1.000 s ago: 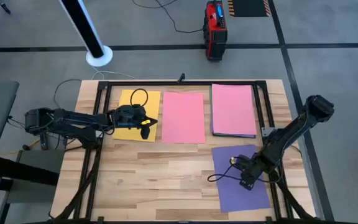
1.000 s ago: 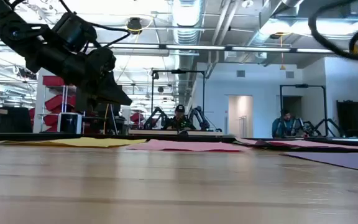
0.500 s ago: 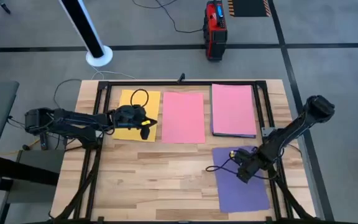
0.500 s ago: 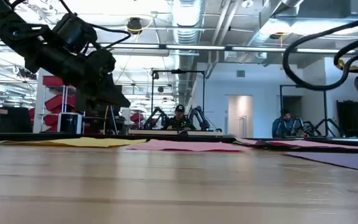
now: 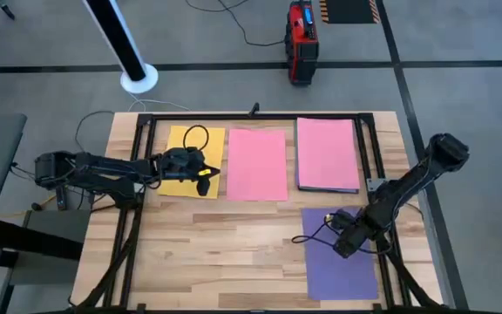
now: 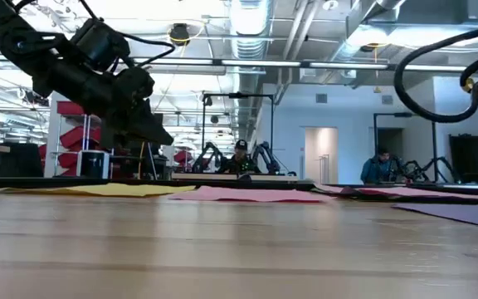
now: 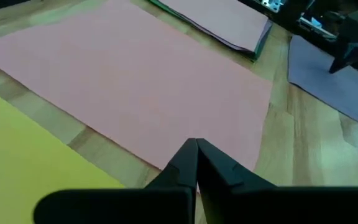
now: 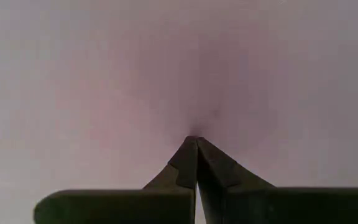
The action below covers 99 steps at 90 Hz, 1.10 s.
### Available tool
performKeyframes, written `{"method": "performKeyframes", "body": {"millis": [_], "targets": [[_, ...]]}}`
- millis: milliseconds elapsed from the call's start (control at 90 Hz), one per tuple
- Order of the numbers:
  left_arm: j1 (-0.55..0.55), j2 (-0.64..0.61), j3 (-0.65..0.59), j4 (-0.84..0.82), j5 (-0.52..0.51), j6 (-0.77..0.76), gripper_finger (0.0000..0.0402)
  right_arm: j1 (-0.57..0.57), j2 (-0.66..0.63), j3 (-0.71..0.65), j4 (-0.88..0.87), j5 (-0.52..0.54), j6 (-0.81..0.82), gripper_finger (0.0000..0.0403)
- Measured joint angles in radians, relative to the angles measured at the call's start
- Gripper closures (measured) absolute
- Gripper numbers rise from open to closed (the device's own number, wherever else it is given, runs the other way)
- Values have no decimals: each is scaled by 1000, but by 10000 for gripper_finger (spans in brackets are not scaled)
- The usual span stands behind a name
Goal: Organize paper
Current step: Move the violet colored paper to the bottom right of the table, then stack the right pink colored paper on top of the left pink colored paper
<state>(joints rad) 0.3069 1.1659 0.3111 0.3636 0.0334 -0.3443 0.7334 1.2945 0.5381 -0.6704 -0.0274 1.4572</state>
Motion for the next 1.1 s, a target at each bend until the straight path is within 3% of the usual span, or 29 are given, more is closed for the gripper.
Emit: {"method": "performKeyframes", "body": {"millis": [356,456,589,911,1100], "targets": [[0,0,0,1,0,0,401,-5,2,116,-223,6,-123,403],[0,0,0,1,0,0,401,-39,1,160,-266,67,-212,403],[0,0,0,1,-6,0,401,-158,1,173,-269,181,-368,399],[0,0,0,1,-8,22,401,-516,1,173,-121,189,-820,324],[0,0,0,1,-7,5,402,-647,1,173,-62,219,-981,311]]}}
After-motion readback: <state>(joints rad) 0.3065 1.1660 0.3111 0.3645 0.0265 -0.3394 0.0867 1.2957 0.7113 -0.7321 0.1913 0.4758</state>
